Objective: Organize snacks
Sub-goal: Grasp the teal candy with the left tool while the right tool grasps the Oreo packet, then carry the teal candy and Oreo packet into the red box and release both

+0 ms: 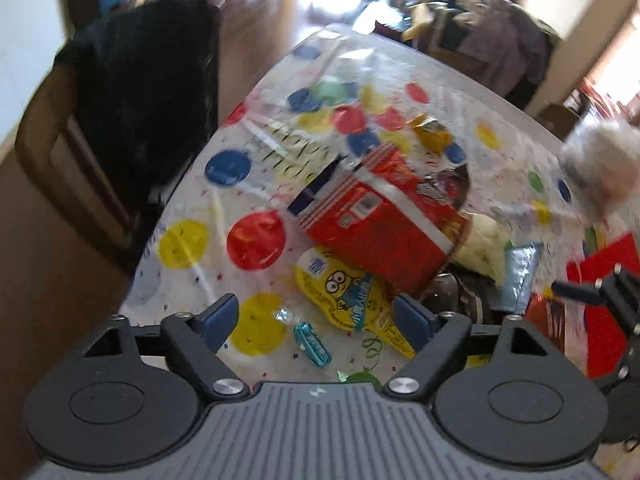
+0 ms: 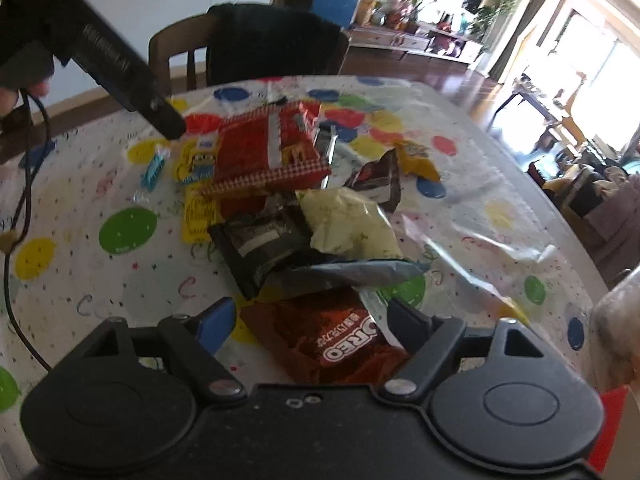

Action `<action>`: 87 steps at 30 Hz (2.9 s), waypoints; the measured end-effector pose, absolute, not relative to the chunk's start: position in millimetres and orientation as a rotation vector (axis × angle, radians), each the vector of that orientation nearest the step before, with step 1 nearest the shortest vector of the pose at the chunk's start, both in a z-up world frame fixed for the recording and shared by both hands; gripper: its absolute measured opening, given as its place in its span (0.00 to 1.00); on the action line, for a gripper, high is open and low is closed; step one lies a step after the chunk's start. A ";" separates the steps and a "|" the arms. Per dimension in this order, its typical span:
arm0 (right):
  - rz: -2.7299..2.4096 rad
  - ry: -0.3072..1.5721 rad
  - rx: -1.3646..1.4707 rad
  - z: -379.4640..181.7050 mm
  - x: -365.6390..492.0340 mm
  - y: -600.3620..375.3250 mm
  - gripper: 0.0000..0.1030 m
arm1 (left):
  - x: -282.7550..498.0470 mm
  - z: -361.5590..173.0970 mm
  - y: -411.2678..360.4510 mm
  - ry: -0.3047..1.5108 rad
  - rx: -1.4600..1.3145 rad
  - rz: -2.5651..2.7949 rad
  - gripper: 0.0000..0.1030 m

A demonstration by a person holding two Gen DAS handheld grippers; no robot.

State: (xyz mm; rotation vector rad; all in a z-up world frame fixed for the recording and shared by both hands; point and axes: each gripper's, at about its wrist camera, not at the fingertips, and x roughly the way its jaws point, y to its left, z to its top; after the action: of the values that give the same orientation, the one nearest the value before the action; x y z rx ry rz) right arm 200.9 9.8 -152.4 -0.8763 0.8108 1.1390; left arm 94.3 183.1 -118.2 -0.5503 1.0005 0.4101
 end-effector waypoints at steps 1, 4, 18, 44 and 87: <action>1.139 0.826 -0.878 -153.4 204.2 10.1 0.76 | 95.0 -121.8 186.6 1.018 -0.587 0.420 0.72; 1.151 0.859 -0.873 -155.1 212.1 11.3 0.73 | 98.4 -132.6 191.0 1.065 -0.656 0.458 0.61; 1.060 0.933 -0.768 -159.0 211.0 1.4 0.47 | 103.1 -152.6 179.9 1.083 -0.671 0.518 0.45; 0.551 1.014 -0.346 -122.8 145.0 -80.1 0.38 | 63.1 -147.6 164.1 1.044 -0.595 0.335 0.11; 0.267 0.795 -0.231 -18.7 265.3 -301.2 0.38 | 231.7 -4.4 -166.4 0.881 -0.149 -0.199 0.11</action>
State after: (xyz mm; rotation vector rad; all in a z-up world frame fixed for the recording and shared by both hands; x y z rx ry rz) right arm 265.3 -301.2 -18.7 -0.2309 0.7950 0.2673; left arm 231.7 -166.4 -4.4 -0.1491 0.8806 -0.1990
